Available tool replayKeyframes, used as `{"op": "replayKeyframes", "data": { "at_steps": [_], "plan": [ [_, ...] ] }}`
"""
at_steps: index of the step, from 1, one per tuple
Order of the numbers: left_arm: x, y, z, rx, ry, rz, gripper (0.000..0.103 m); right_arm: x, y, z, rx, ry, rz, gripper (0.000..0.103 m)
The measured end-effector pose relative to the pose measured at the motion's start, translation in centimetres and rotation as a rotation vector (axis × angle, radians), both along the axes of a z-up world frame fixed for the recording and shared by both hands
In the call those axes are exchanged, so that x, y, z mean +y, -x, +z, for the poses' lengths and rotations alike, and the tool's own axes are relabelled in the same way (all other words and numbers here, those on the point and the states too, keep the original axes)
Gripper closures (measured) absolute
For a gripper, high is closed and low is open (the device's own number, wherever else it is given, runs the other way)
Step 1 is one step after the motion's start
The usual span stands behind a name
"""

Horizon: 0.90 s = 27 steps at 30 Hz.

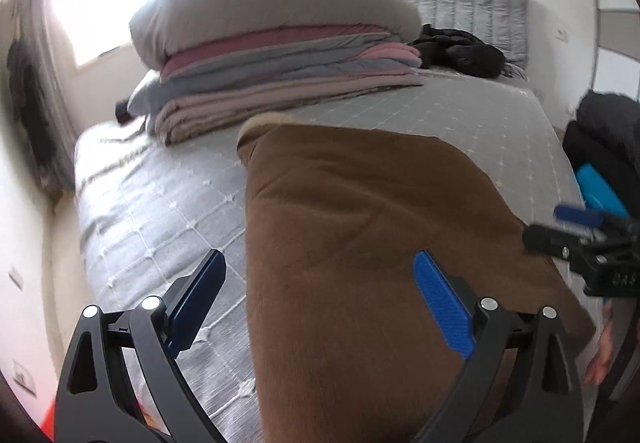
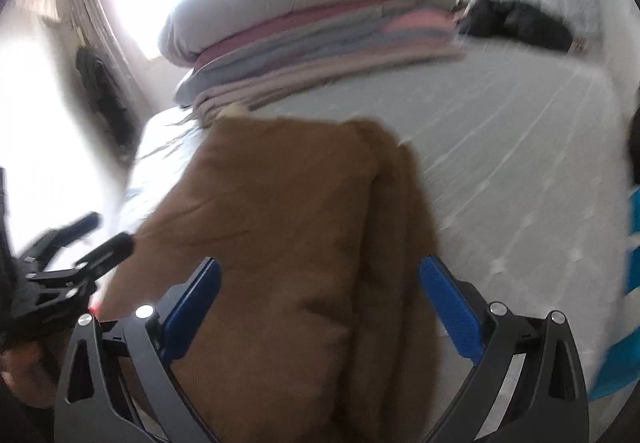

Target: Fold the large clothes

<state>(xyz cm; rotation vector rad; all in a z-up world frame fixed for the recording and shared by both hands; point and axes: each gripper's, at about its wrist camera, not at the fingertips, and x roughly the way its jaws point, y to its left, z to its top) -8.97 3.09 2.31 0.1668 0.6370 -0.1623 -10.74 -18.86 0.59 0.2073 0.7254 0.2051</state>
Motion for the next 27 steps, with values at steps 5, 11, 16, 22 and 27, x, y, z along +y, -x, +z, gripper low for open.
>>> {"op": "replayKeyframes", "data": {
  "at_steps": [5,11,16,22,27],
  "plan": [
    [0.3,2.3,0.4,-0.018,-0.006,-0.007,0.012,1.4,2.1,0.2,-0.053,0.124,-0.023,0.007],
    [0.8,3.8,1.0,-0.016,0.031,0.007,0.012,2.7,3.4,1.1,-0.140,0.198,-0.040,0.007],
    [0.8,2.9,1.1,-0.012,-0.003,0.016,0.011,0.6,2.8,1.4,-0.120,0.225,-0.139,0.007],
    [7.6,-3.5,0.2,0.298,0.303,-0.008,0.012,-6.1,-4.2,-3.9,0.309,-0.130,-0.059,0.007],
    [11.5,-8.8,-3.5,0.500,0.437,0.018,0.012,-9.6,-7.9,-7.6,0.489,-0.328,-0.033,0.007]
  ]
}}
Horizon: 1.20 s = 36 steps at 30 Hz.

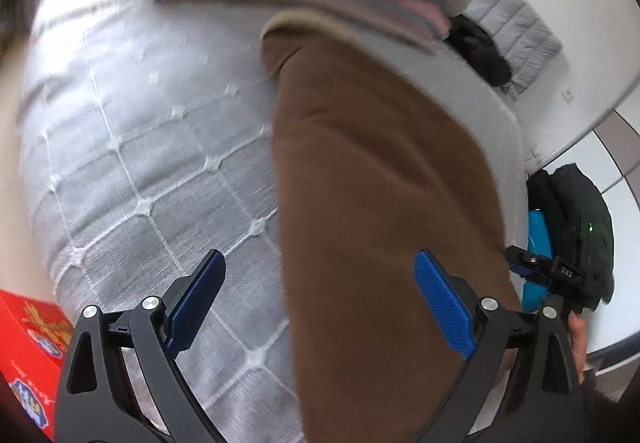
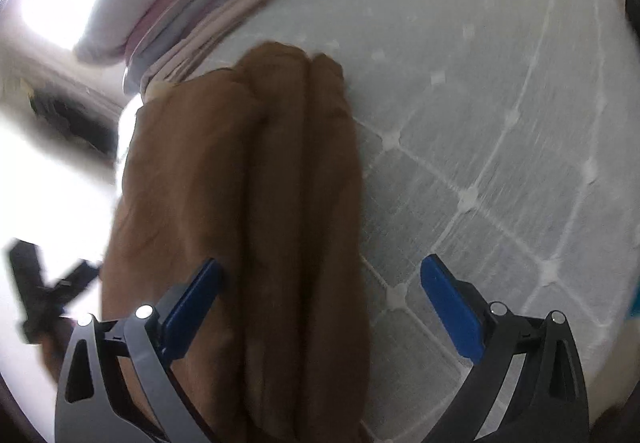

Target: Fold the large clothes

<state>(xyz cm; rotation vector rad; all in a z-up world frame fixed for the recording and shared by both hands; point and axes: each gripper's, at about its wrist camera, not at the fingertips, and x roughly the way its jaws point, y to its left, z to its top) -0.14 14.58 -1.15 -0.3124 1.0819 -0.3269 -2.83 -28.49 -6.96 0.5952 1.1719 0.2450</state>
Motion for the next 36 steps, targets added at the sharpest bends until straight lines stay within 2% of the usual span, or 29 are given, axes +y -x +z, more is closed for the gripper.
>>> {"op": "replayKeyframes", "data": {
  "at_steps": [2,3,4,5,6,8,9,10,11,12,13,14,15,17,19,21,25,27,28,29,30,31,32,33,36],
  "plan": [
    [0.0,-1.0,-1.6,0.055,0.088,-0.037,0.012,-0.8,-0.6,-1.2,0.028,-0.050,-0.010,0.007],
    [-0.2,-1.6,-3.0,0.109,0.143,-0.057,0.012,-0.8,-0.8,-1.6,0.039,-0.076,-0.006,0.007],
    [-0.7,-1.9,-3.5,0.136,0.171,-0.071,0.012,-0.7,-0.9,-2.3,0.057,-0.136,0.004,0.007],
    [-1.5,-2.2,-4.5,0.180,0.236,-0.114,0.012,-0.5,-1.2,-2.8,0.072,-0.209,0.022,0.007],
    [-2.2,-2.3,-4.9,0.196,0.255,-0.144,0.010,-0.1,-1.4,-3.2,0.082,-0.283,0.050,0.007],
    [-3.4,-2.3,-5.6,0.198,0.219,-0.158,0.008,1.1,-2.0,-4.1,0.119,-0.394,0.121,0.007],
    [-3.5,-2.3,-5.9,0.210,0.226,-0.153,0.008,1.6,-2.2,-4.3,0.129,-0.418,0.150,0.006],
    [-3.3,-2.4,-6.0,0.206,0.236,-0.137,0.008,2.5,-2.4,-4.2,0.125,-0.405,0.190,0.006],
    [-3.3,-2.3,-5.7,0.182,0.217,-0.117,0.015,3.0,-2.5,-4.0,0.118,-0.392,0.213,0.005],
    [-3.6,-2.0,-5.4,0.152,0.166,-0.112,0.020,3.6,-2.6,-3.9,0.107,-0.386,0.232,0.005],
    [-4.4,-1.3,-4.6,0.097,0.083,-0.114,0.031,3.9,-2.6,-3.8,0.097,-0.375,0.238,0.005],
    [-5.0,-0.8,-4.0,0.057,0.033,-0.116,0.039,4.2,-2.5,-3.5,0.078,-0.350,0.246,0.006],
    [-5.9,0.1,-2.9,-0.007,-0.044,-0.124,0.044,4.6,-2.4,-3.1,0.049,-0.328,0.261,0.006],
    [-7.1,1.3,-1.4,-0.084,-0.125,-0.126,0.053,5.9,-2.1,-1.4,-0.022,-0.295,0.314,0.006],
    [-7.1,1.5,0.3,-0.134,-0.160,-0.122,0.056,7.1,-2.0,0.3,-0.096,-0.295,0.336,0.006],
    [-6.7,1.8,1.9,-0.184,-0.212,-0.107,0.057,7.7,-2.8,1.6,-0.156,-0.373,0.338,0.006],
    [-3.2,1.1,5.0,-0.253,-0.292,-0.017,0.058,11.6,-6.1,2.0,-0.184,-0.461,0.374,0.006],
    [-0.6,0.2,5.5,-0.251,-0.326,0.015,0.056,14.3,-7.9,2.2,-0.196,-0.477,0.404,0.006],
    [0.9,-1.1,5.1,-0.218,-0.352,0.017,0.054,16.1,-9.1,1.8,-0.179,-0.467,0.420,0.006],
    [2.4,-2.3,4.1,-0.181,-0.352,0.024,0.051,17.6,-10.3,0.8,-0.129,-0.442,0.431,0.006],
    [3.2,-3.6,3.0,-0.141,-0.350,0.025,0.049,19.3,-11.8,-1.2,-0.043,-0.366,0.424,0.006],
    [4.6,-5.3,0.6,-0.065,-0.314,0.041,0.045,19.9,-12.4,-2.5,0.008,-0.298,0.407,0.006],
    [5.6,-6.1,-1.1,-0.019,-0.263,0.060,0.036,20.2,-12.8,-3.9,0.053,-0.259,0.395,0.006],
    [7.3,-6.2,-3.0,0.014,-0.184,0.096,0.035,19.9,-12.7,-4.0,0.044,-0.276,0.389,0.007],
    [8.5,-4.6,-2.2,-0.033,-0.092,0.087,0.033,16.7,-11.2,-2.0,-0.032,-0.191,0.304,0.007]
  ]
}}
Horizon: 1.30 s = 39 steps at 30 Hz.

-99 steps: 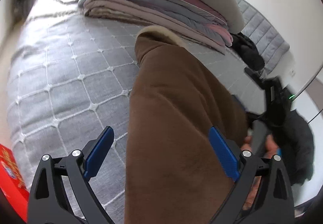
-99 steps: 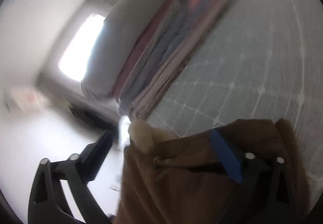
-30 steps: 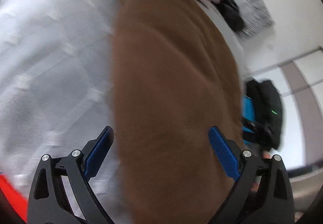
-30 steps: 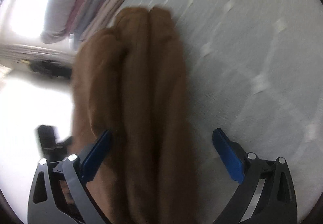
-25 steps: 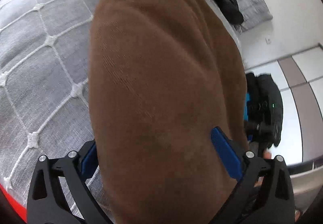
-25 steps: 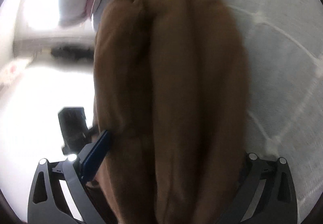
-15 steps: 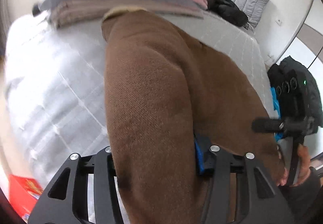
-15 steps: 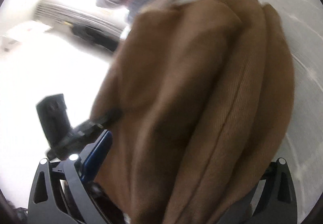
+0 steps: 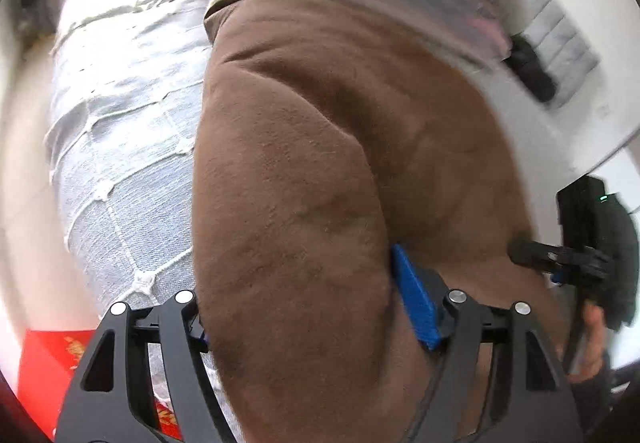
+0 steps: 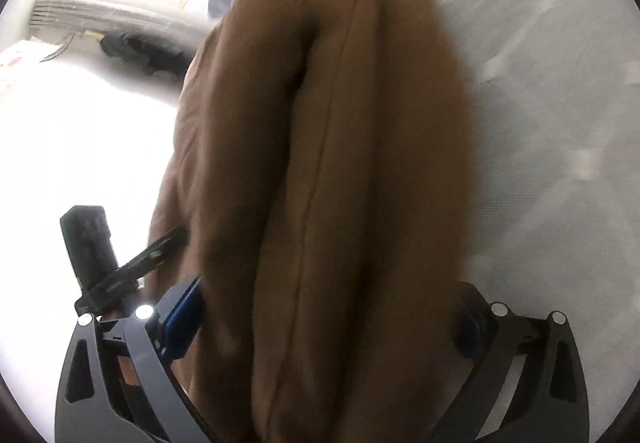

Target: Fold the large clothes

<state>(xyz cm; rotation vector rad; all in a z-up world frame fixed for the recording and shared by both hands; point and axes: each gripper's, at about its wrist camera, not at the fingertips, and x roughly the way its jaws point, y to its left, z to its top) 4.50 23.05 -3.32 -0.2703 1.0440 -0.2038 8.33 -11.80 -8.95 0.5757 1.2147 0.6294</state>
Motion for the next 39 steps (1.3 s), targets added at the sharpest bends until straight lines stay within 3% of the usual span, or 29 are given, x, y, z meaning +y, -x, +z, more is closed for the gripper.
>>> {"op": "replayKeyframes", "data": {
  "at_steps": [2,3,6,7,9,11,12,14,15,17,19,23,26,29,31,35,39],
  "plan": [
    [0.5,1.5,1.4,-0.042,-0.013,0.062,0.033,-1.8,0.9,3.0,-0.105,0.077,-0.105,0.007],
    [0.8,2.3,2.1,-0.063,-0.013,0.082,0.033,-2.4,1.2,5.2,-0.168,0.051,-0.165,0.006],
    [1.7,4.8,5.2,-0.191,0.046,0.218,0.029,-0.9,1.2,10.7,-0.314,-0.095,-0.226,0.006],
    [2.1,5.7,6.0,-0.220,0.085,0.257,0.024,1.1,0.8,12.8,-0.368,-0.184,-0.214,0.006],
    [2.6,8.0,7.1,-0.288,0.145,0.319,0.019,4.6,-0.7,13.9,-0.369,-0.350,-0.165,0.006],
    [2.2,8.7,7.1,-0.306,0.157,0.338,0.015,7.0,-2.5,12.5,-0.320,-0.390,-0.156,0.006],
    [2.1,8.4,6.4,-0.279,0.165,0.317,0.015,7.6,-2.8,11.3,-0.310,-0.356,-0.159,0.006],
    [2.4,8.0,5.1,-0.211,0.178,0.268,0.015,8.1,-4.0,6.9,-0.350,-0.061,-0.169,0.007],
    [2.6,7.5,4.6,-0.171,0.171,0.250,0.015,7.4,-3.9,4.3,-0.354,-0.034,-0.159,0.007],
    [2.2,7.4,3.9,-0.143,0.131,0.228,0.015,3.8,-3.0,3.0,-0.343,-0.140,-0.246,0.011],
    [1.4,7.7,4.3,-0.151,0.050,0.205,0.015,2.9,-2.4,3.8,-0.357,-0.107,-0.254,0.011],
    [-0.8,8.8,5.5,-0.173,-0.125,0.189,0.012,5.0,0.3,6.6,-0.385,0.156,-0.178,0.007],
    [-1.9,9.6,6.3,-0.219,-0.236,0.198,0.009,4.6,5.9,9.2,-0.470,0.321,-0.170,0.007],
    [-2.6,10.3,6.8,-0.218,-0.260,0.205,0.008,4.2,11.2,10.7,-0.538,0.567,-0.164,0.007],
    [-3.1,10.7,6.9,-0.206,-0.260,0.210,0.008,4.2,13.7,10.7,-0.522,0.639,-0.122,0.007],
    [-4.6,11.5,6.8,-0.211,-0.259,0.186,0.008,5.3,12.9,10.2,-0.447,0.741,-0.082,0.007],
    [-5.9,11.4,6.6,-0.217,-0.292,0.157,0.008,6.5,12.6,10.3,-0.452,0.711,-0.072,0.007]
  ]
}}
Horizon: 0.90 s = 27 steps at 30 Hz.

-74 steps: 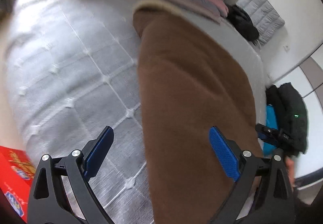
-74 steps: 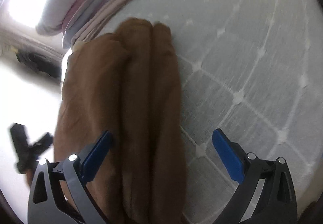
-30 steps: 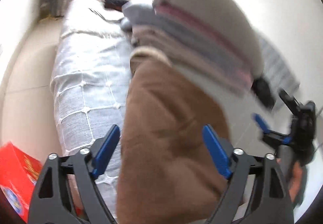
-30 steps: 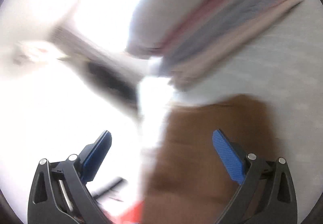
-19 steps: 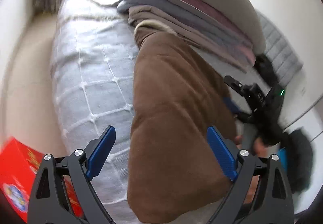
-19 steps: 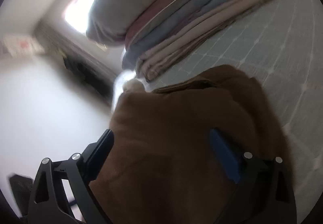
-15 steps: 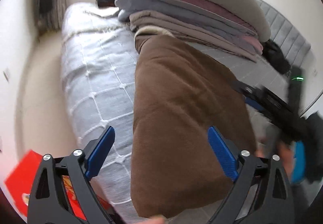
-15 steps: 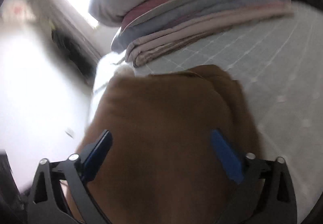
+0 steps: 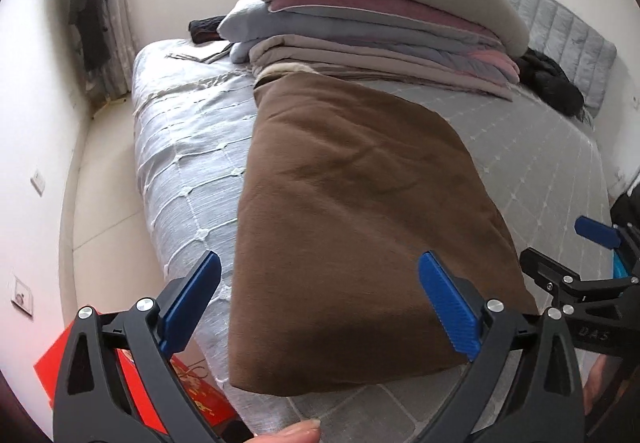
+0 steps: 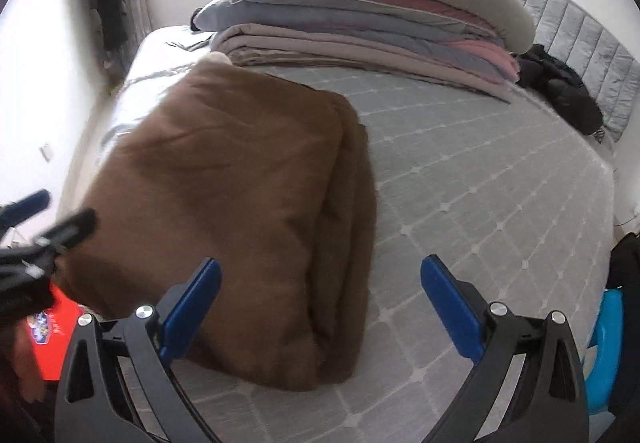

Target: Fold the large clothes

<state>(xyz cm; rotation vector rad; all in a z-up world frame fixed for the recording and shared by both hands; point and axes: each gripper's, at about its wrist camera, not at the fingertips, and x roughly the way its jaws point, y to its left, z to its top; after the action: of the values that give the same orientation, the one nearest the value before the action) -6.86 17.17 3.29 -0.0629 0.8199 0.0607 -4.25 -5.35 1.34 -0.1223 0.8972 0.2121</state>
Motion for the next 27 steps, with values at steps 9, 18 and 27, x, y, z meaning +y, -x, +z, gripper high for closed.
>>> {"op": "replayKeyframes", "data": {
  "at_steps": [9,18,27],
  "plan": [
    [0.1,0.2,0.1,0.008,-0.017,0.012,0.008,2.6,-0.3,-0.4,0.030,-0.018,0.010,0.007],
    [0.4,0.4,0.1,0.013,-0.017,0.020,0.008,2.4,0.2,0.7,-0.003,-0.054,-0.004,0.007],
    [0.3,0.3,-0.1,0.020,-0.023,0.023,0.008,2.3,0.0,0.7,0.000,-0.062,-0.012,0.007]
  ]
}}
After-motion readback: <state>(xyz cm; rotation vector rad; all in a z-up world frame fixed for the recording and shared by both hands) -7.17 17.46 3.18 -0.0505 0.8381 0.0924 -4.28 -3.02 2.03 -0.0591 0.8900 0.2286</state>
